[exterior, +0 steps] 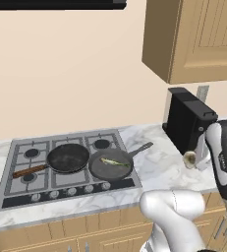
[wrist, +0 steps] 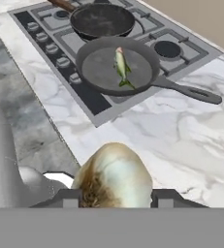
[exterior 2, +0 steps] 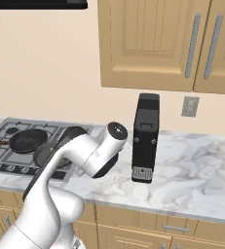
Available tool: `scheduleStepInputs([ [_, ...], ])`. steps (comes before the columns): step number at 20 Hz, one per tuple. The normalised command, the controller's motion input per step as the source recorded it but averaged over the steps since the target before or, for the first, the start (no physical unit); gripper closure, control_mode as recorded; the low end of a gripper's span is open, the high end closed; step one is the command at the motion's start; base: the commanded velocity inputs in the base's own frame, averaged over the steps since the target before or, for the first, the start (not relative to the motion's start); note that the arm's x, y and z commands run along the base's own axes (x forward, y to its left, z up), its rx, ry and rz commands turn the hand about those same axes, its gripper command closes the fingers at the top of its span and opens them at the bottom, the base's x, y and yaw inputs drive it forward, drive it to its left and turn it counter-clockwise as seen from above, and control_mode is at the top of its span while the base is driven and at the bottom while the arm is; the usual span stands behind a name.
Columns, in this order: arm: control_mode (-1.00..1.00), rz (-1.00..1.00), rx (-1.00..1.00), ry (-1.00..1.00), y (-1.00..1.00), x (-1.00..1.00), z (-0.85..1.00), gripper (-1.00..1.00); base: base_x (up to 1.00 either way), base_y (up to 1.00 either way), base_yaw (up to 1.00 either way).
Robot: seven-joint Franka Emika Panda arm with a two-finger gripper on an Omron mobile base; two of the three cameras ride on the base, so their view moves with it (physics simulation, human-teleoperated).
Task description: Place both pans onto different burners. Then place the garlic and the fish on different pans.
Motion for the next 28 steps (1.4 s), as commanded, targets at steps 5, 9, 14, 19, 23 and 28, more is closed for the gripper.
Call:
scheduleStepInputs([
  [5,-1.0,0.0,-0.07,0.0,0.84,0.0,0.25,1.0,0.0,0.0,0.0],
  [9,-1.0,0.0,-0.05,0.0,0.82,0.0,0.23,1.0,0.0,0.0,0.0],
  [14,-1.0,0.0,-0.05,0.04,0.8,0.0,0.24,1.0,0.0,0.0,0.0],
  [19,-1.0,0.0,-0.04,0.06,0.82,0.0,0.22,1.0,0.0,0.0,0.0],
  [23,-1.0,0.0,-0.04,0.1,0.84,0.04,0.19,1.0,0.0,0.0,0.0],
  [28,-1.0,0.0,-0.03,0.1,0.85,0.08,0.16,1.0,0.0,0.0,0.0],
])
